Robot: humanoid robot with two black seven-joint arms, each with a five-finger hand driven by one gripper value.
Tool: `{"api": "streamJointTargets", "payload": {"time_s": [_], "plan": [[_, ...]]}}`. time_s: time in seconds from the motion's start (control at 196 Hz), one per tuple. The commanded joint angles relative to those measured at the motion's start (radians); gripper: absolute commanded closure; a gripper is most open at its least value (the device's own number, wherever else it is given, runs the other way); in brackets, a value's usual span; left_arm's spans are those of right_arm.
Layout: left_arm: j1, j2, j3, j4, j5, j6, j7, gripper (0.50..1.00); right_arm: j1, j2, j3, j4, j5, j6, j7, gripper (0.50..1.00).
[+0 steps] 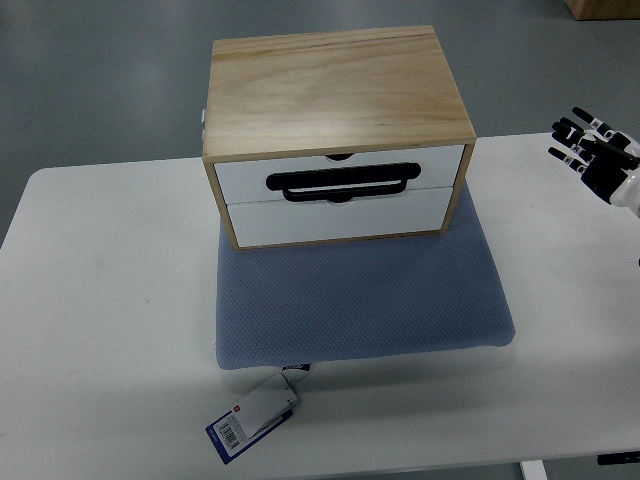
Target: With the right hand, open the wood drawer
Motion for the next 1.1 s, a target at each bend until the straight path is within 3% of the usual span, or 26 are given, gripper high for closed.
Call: {"api": "streamJointTargets", "payload": {"time_s": [0.0,1.094], "plan": [[0.0,0.0,0.0,0.0,0.0,-0.005,0.0,0.5,-0.001,0.001,0.0,0.0,0.0,0.0,0.0,0.57],[0.002,0.0,-0.001,0.001,0.0,-0.001,0.0,0.5,0.001,-0.015,0.003,-0.002,0.0,0.038,0.0,0.57]]}}
